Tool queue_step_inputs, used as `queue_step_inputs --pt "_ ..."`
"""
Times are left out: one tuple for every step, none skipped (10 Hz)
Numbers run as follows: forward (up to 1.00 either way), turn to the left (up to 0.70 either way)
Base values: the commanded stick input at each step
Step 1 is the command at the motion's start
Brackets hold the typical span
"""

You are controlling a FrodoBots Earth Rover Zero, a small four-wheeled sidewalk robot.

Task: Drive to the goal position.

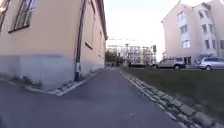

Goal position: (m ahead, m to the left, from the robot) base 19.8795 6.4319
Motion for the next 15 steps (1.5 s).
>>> queue_step_inputs --pt "0.50 0.00" --pt "0.50 0.00" --pt "0.50 0.00" --pt "0.50 0.00" --pt "0.50 0.00" --pt "0.50 0.00" --pt "0.50 0.00" --pt "0.50 0.00" --pt "0.50 0.00" --pt "0.50 0.00" --pt "0.50 0.00" --pt "0.50 0.00" --pt "0.50 0.00" --pt "0.50 0.00" --pt "0.50 0.00"
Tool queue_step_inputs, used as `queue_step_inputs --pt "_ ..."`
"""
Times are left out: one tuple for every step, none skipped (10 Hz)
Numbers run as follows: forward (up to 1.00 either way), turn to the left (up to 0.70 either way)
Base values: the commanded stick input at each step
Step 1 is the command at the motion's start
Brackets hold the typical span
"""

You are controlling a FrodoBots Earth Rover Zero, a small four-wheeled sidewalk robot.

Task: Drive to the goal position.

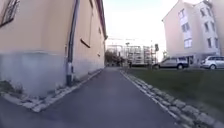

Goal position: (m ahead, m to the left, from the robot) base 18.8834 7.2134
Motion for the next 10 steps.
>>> queue_step_inputs --pt "0.50 0.00" --pt "0.50 0.00" --pt "0.50 0.00" --pt "0.50 0.00" --pt "0.50 0.00" --pt "0.50 0.00" --pt "0.50 0.00" --pt "0.50 0.00" --pt "0.50 0.00" --pt "0.50 0.00"
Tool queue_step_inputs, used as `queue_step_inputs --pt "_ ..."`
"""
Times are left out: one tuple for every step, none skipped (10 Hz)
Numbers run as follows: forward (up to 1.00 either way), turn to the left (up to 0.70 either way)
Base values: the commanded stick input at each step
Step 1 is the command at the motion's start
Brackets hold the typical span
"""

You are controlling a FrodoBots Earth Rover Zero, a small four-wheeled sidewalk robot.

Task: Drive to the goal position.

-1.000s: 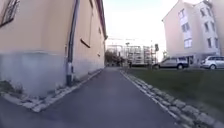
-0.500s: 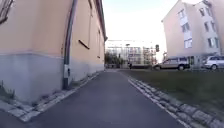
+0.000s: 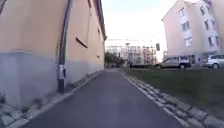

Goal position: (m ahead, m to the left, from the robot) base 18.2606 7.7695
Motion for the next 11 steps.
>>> queue_step_inputs --pt "0.50 0.00" --pt "0.50 0.00" --pt "0.50 0.00" --pt "0.50 0.00" --pt "0.50 0.00" --pt "0.50 0.00" --pt "0.50 0.00" --pt "0.50 0.00" --pt "0.50 0.00" --pt "0.50 0.00" --pt "0.50 0.00"
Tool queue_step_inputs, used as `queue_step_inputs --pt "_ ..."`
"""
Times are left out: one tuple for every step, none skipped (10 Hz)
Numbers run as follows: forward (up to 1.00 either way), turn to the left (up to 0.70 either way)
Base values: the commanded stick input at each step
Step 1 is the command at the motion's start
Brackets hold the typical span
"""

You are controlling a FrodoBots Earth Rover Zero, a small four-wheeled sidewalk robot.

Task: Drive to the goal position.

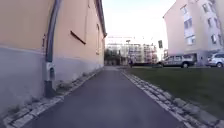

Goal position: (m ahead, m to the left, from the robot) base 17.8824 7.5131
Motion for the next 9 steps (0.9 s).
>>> queue_step_inputs --pt "0.50 0.00" --pt "0.50 0.00" --pt "0.50 0.00" --pt "0.50 0.00" --pt "0.50 0.00" --pt "0.50 0.00" --pt "0.50 0.00" --pt "0.50 0.00" --pt "0.50 0.00"
